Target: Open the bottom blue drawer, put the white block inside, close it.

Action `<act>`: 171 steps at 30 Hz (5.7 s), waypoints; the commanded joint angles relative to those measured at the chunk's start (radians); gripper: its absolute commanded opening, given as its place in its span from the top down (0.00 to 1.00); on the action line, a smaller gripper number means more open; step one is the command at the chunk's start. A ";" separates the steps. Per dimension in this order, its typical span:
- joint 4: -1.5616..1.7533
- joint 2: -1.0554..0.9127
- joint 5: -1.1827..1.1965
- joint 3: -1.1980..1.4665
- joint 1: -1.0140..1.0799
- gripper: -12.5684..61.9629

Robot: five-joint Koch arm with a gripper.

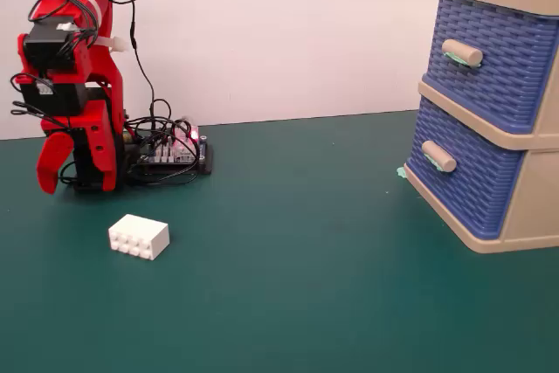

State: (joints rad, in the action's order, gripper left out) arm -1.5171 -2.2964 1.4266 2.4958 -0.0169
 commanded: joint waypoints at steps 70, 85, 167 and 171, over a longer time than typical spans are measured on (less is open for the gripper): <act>2.408 1.436 1.532 -1.002 -1.488 0.46; 2.195 1.503 1.531 -1.184 -1.485 0.85; 0.411 0.207 -0.150 -0.276 -0.635 0.38; 0.492 0.273 -0.149 -0.255 -0.637 0.38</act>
State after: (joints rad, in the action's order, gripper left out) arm -1.0523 -2.0203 1.2855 2.2519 -0.6443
